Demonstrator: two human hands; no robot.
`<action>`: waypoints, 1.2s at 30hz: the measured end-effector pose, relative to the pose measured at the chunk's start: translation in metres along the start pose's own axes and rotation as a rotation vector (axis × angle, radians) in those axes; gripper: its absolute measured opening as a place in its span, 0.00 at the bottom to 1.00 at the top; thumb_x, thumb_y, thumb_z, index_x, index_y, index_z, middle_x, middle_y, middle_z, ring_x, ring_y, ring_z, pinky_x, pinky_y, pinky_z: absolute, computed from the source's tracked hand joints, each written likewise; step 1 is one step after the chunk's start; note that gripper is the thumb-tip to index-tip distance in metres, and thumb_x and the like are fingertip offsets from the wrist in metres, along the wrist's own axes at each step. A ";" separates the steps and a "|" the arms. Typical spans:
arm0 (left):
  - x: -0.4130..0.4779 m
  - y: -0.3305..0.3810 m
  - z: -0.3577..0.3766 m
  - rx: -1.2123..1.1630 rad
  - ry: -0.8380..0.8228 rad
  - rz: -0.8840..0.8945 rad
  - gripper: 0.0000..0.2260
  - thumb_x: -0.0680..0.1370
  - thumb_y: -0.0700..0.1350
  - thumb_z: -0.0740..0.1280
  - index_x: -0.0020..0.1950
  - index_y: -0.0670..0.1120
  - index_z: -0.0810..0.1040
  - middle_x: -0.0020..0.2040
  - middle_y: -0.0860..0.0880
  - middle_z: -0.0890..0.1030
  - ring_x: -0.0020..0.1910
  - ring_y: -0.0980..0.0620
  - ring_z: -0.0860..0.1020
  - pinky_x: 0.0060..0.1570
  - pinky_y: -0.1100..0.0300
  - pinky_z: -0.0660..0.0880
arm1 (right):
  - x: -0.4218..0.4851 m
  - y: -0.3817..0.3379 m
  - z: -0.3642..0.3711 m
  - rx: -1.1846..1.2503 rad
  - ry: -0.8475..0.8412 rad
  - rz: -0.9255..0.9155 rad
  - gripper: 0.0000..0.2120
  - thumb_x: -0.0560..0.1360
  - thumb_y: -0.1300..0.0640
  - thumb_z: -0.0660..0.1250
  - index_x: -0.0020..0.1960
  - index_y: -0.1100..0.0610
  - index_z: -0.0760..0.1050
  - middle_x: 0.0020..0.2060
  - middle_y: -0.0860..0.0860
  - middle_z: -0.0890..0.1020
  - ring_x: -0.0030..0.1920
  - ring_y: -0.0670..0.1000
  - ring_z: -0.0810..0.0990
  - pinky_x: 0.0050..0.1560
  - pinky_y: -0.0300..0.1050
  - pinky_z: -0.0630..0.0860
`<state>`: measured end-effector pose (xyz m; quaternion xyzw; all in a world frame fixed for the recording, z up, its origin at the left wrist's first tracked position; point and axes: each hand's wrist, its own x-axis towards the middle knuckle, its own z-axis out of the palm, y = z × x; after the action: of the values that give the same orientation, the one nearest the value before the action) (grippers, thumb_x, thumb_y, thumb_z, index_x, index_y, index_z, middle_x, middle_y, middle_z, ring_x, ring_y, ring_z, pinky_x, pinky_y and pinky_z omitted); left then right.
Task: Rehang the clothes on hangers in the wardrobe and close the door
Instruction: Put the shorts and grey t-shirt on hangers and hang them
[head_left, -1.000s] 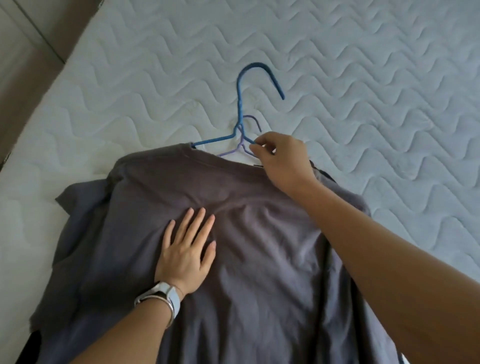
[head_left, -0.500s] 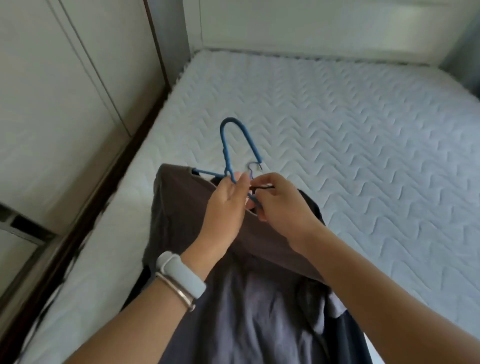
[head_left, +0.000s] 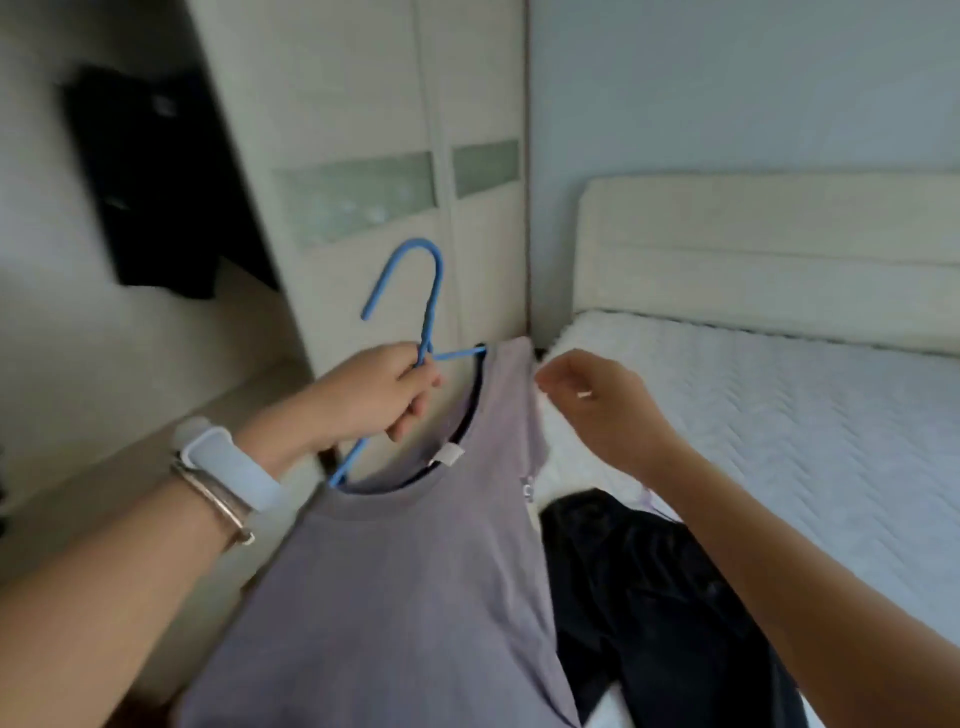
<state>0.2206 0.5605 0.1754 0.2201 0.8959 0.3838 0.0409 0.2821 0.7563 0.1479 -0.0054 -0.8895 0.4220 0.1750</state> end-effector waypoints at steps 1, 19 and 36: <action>-0.019 0.004 -0.027 0.080 0.051 0.014 0.11 0.81 0.42 0.55 0.40 0.46 0.71 0.27 0.52 0.73 0.16 0.60 0.67 0.22 0.68 0.67 | 0.001 -0.022 0.004 -0.023 0.024 -0.087 0.10 0.75 0.64 0.62 0.53 0.58 0.79 0.49 0.53 0.83 0.46 0.47 0.76 0.45 0.31 0.66; -0.268 -0.094 -0.320 0.323 0.515 0.036 0.14 0.78 0.51 0.60 0.36 0.51 0.79 0.46 0.61 0.81 0.43 0.58 0.76 0.51 0.63 0.68 | -0.025 -0.308 0.172 0.082 -0.052 -0.700 0.05 0.74 0.54 0.67 0.45 0.53 0.82 0.31 0.38 0.78 0.33 0.33 0.74 0.37 0.23 0.67; -0.203 -0.229 -0.403 0.309 0.467 0.144 0.13 0.79 0.45 0.60 0.35 0.56 0.73 0.41 0.56 0.83 0.25 0.69 0.73 0.29 0.82 0.64 | 0.045 -0.365 0.310 0.101 -0.140 -0.576 0.12 0.74 0.43 0.62 0.44 0.50 0.79 0.37 0.42 0.81 0.36 0.34 0.77 0.40 0.24 0.70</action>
<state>0.2227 0.0642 0.2774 0.1922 0.9109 0.2852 -0.2279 0.1922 0.2962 0.2559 0.2851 -0.8423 0.3978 0.2259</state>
